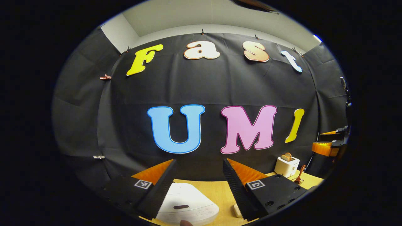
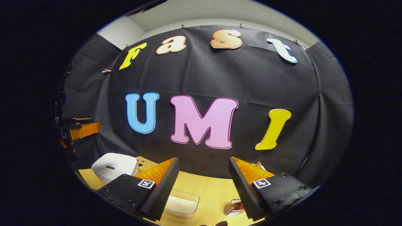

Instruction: Close the left gripper, press the button to open the rice cooker; take a wooden spoon from the chopstick holder with the right hand, scoop a spoonful of rice and pour it into the rice cooker, then put the wooden spoon back into the chopstick holder.

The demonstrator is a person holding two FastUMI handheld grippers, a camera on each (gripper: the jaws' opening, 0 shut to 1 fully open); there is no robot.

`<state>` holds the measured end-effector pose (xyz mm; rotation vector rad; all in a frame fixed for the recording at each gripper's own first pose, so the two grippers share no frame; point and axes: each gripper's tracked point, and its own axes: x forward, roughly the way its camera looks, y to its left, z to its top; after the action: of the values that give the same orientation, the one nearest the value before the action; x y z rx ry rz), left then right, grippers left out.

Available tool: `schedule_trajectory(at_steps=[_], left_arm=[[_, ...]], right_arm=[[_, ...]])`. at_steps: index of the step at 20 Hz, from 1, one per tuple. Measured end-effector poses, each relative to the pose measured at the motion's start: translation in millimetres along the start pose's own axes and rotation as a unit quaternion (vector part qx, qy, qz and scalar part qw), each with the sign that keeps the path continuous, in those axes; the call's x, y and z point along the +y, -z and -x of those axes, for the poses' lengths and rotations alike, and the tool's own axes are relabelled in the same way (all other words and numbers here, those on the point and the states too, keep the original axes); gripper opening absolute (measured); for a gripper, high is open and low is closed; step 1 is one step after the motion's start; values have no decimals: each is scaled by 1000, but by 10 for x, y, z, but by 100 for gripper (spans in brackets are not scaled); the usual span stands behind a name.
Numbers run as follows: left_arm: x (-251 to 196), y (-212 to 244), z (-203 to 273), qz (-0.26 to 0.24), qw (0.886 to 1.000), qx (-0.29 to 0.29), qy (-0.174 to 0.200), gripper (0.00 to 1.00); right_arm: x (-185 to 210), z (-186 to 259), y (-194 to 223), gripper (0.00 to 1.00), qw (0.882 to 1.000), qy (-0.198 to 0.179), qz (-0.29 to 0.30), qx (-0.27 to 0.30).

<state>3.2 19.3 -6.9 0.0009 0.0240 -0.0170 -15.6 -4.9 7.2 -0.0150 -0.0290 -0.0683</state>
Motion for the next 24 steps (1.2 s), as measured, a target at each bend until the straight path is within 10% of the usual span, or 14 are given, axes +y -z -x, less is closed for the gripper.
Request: schedule_trajectory(at_steps=[4,9,24], left_arm=[[18,-4,-56,-20,1000,4,5,69],[50,255,-161,0,998,50,28,6],[640,1922,-398,69,965,252,10,5]], right_arm=[[-28,-11,11,96,1000,3,0,1],[-101,-5,4,97,1000,11,-1,0],[-313,142,100,97,999,44,-7,14]])
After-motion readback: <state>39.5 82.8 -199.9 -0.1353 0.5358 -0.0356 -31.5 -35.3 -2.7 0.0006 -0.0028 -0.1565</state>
